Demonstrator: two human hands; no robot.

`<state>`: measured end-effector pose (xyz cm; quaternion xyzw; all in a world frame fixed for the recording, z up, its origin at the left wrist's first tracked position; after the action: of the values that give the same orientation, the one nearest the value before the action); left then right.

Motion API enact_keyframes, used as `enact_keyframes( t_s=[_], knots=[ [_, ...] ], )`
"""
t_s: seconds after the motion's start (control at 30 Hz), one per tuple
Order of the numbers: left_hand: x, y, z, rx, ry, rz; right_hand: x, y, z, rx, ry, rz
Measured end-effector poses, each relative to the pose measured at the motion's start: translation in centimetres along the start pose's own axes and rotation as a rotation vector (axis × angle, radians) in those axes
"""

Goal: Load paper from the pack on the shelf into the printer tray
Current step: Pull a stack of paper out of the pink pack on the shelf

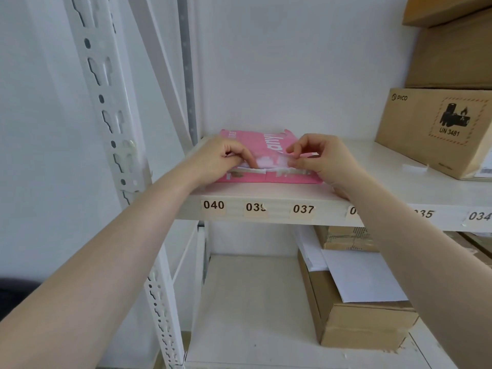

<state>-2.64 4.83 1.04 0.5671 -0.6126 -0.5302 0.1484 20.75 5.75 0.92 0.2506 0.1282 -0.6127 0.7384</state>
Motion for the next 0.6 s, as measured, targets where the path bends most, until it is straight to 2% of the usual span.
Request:
enact_keyframes(
  t_s=[0.17,0.3,0.43,0.6],
  knots=[
    [-0.16,0.01,-0.21,0.079,-0.017,0.054,-0.35,-0.28,0.05,0.008,-0.041,-0.004],
    [0.09,-0.04,-0.37,0.096,-0.053,0.133,-0.52,-0.18,0.0,0.119,-0.083,0.022],
    [0.18,-0.26,-0.28,0.062,-0.087,0.089,-0.14,0.21,-0.36,0.325,-0.111,0.109],
    [0.03,-0.32,-0.41,-0.02,-0.113,0.035,-0.01,0.13,-0.8,0.338,-0.089,0.112]
  ],
)
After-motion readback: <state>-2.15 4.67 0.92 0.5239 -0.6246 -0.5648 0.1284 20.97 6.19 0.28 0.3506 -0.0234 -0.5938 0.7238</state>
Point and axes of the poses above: each hand's wrist, its own x-axis away from the middle knuckle, its own y-axis out of the back of the hand, z = x × y, the point moved 1 cm from there along -x, towards the middle knuckle, and after that the axes turned 10 degrees about -x, right-handed, at the moved point
